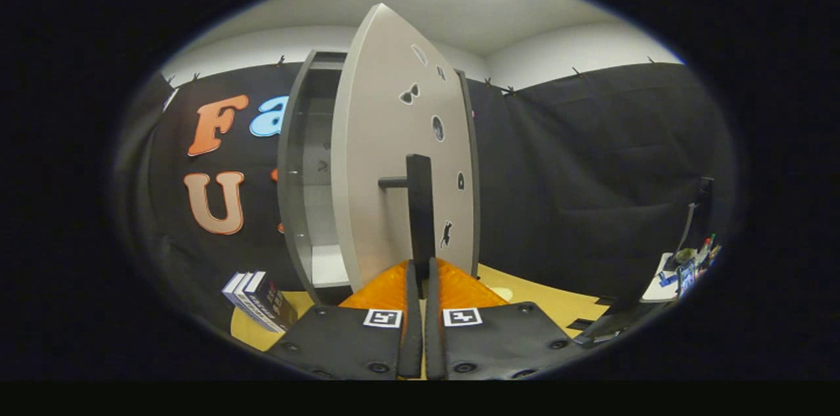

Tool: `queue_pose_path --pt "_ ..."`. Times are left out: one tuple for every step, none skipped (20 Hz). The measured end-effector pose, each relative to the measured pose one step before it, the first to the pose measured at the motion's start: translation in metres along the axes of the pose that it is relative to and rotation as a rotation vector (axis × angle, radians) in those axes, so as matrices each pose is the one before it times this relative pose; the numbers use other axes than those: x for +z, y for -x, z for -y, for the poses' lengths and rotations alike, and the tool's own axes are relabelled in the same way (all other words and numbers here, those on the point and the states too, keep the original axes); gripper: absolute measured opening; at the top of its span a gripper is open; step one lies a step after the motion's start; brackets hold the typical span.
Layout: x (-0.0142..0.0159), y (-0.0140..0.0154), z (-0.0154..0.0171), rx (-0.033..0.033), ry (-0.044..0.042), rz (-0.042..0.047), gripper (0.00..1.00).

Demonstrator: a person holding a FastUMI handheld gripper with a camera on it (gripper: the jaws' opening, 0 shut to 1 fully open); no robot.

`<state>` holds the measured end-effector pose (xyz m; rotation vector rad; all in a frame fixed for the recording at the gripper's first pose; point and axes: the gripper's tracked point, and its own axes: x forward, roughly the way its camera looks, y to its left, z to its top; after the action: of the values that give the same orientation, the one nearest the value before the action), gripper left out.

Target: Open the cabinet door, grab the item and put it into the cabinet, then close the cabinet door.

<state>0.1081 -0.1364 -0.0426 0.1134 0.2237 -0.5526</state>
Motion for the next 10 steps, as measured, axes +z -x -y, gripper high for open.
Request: queue_pose_path --pt "-0.00113 0.00103 0.00946 -0.00038 -0.00179 -0.00400 0.10" --pt "0.00029 0.00334 0.01055 -0.00374 0.00495 -0.00224 0.10" --pt "0.00028 0.00307 0.01216 -0.00708 0.01295 -0.00258 0.10" --pt "0.00017 0.00214 0.01240 -0.01260 0.01098 0.00274 0.10" --pt "0.00084 0.00147 0.01408 -0.01106 0.00660 -0.00009 0.09" --pt "0.00139 0.00196 0.01389 -0.00572 -0.00455 0.00458 0.09" --pt "0.00003 0.00081 0.01277 0.00211 -0.00864 0.00150 0.09" --pt "0.00058 0.00189 0.01454 0.00450 -0.01027 0.00243 0.09" --pt "0.00136 -0.00013 0.01234 0.00210 -0.01203 0.00319 0.09" --pt "-0.00030 -0.00079 0.01233 -0.00375 -0.00247 0.00140 0.09"
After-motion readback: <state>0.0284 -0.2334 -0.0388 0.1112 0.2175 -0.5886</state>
